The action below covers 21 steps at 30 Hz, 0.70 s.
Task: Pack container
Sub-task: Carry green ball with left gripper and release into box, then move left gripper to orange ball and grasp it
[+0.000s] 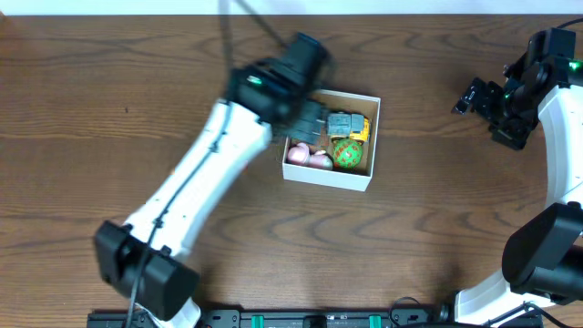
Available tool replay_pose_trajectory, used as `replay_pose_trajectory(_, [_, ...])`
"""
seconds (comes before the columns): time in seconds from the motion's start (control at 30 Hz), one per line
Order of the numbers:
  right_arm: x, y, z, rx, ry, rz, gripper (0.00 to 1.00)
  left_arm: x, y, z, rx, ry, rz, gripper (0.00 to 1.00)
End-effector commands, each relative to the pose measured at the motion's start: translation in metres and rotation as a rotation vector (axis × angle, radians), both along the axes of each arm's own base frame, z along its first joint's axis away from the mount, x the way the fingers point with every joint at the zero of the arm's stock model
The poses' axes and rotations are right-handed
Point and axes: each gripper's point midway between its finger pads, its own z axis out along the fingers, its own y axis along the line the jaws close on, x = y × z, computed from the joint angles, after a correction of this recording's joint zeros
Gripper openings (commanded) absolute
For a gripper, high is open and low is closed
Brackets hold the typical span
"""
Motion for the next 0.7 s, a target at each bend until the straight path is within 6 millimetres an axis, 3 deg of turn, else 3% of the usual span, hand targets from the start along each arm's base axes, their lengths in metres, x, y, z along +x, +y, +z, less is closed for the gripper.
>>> replay_pose_trajectory(0.0, [0.001, 0.002, -0.004, -0.001, 0.008, 0.018, 0.99, 0.014, 0.065, -0.013, 0.053, 0.051, 0.228, 0.87])
replay_pose_trajectory(0.1, [0.001, 0.003, -0.004, 0.0, 0.009, 0.018, 0.99, 0.017, 0.098, -0.037, 0.023, 0.13, 0.319, 0.87])
replay_pose_trajectory(0.27, [0.001, 0.003, -0.004, 0.0, 0.008, 0.018, 0.99, 0.016, 0.119, -0.086, -0.03, 0.244, 0.39, 0.87])
replay_pose_trajectory(0.5, [0.0, 0.003, -0.004, 0.0, 0.009, 0.018, 0.99, 0.006, 0.114, -0.143, 0.013, 0.362, 0.379, 0.87])
replay_pose_trajectory(0.67, [-0.001, 0.003, -0.005, 0.002, 0.016, 0.018, 0.99, 0.004, 0.114, -0.168, 0.035, 0.415, 0.383, 0.87])
